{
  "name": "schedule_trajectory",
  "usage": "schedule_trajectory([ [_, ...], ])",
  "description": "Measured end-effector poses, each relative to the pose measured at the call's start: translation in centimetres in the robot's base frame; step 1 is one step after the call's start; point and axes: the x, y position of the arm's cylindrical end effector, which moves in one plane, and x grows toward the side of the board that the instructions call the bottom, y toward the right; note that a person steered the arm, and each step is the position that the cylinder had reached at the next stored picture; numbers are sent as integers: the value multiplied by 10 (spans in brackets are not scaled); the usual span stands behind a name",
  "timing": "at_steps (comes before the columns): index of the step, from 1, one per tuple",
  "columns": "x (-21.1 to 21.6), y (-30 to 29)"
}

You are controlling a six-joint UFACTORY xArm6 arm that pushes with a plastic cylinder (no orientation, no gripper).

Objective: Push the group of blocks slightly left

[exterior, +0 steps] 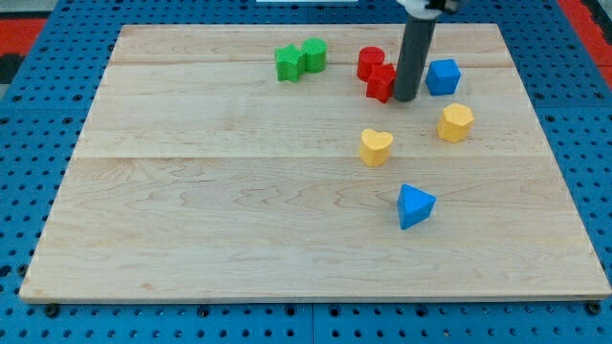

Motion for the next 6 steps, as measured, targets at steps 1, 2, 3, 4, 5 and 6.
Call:
schedule_trajectory([
  [1, -16, -60],
  [2, -4, -68],
  [3, -18, 4],
  [4, -58, 2],
  [5, -63, -56],
  [6, -66, -62],
])
